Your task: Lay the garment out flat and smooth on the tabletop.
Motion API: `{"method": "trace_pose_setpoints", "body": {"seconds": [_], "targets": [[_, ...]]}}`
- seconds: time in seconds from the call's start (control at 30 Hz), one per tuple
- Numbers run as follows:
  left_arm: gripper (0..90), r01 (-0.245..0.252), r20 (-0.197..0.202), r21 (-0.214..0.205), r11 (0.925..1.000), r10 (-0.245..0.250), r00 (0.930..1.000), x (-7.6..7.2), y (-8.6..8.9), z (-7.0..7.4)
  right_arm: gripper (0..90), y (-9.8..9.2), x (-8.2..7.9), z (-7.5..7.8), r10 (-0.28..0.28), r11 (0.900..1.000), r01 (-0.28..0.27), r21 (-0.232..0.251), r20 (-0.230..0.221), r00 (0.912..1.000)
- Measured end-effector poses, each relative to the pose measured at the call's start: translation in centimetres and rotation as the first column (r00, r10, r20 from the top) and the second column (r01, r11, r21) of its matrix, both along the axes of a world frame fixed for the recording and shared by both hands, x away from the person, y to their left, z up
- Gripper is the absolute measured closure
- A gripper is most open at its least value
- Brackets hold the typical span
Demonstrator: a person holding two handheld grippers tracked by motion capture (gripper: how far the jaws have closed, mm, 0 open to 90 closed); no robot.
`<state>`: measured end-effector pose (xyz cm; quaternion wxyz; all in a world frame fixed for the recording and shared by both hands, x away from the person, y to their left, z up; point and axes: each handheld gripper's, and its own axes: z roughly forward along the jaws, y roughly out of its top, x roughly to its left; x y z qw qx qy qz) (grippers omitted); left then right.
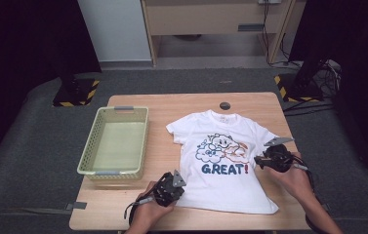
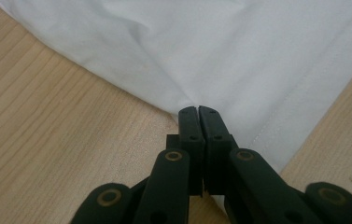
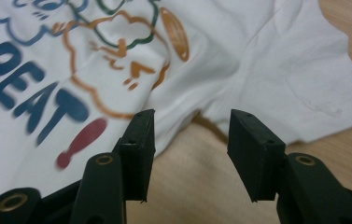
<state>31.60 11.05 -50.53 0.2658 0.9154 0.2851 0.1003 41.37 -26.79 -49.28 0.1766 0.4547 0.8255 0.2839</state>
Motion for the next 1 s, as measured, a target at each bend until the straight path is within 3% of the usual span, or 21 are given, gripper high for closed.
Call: {"method": "trace_pose_setpoints", "body": {"seconds": [0.1,0.23,0.5,0.73,1.0], "targets": [[89.4,-0.001,0.001,-0.003,1.0000,0.001,1.0000,-0.1,0.1,0.0,51.0,0.3,1.2,-0.7,-0.017,0.9997,0.018,0.014,-0.006,0.9998],[89.4,-0.002,-0.001,-0.004,1.0000,0.002,1.0000,-0.3,0.2,0.0,55.4,0.4,2.0,-1.6,-0.026,0.9997,0.025,-0.004,-0.023,0.9994],[89.4,-0.003,0.001,0.005,1.0000,0.003,1.0000,-0.9,0.6,0.1,81.4,0.0,2.8,-1.9,-0.005,0.9996,0.003,-0.027,-0.053,0.9986],[89.5,0.005,0.000,0.012,0.9999,-0.005,1.0000,-1.8,0.9,0.3,83.2,-0.9,4.7,-1.6,-0.032,0.9966,0.026,-0.079,-0.066,0.9973],[89.4,0.055,-0.019,0.035,0.9979,-0.054,0.9983,-2.9,0.3,0.3,83.1,-1.1,6.1,-1.6,-0.052,0.9970,0.047,-0.062,-0.076,0.9957]]}}
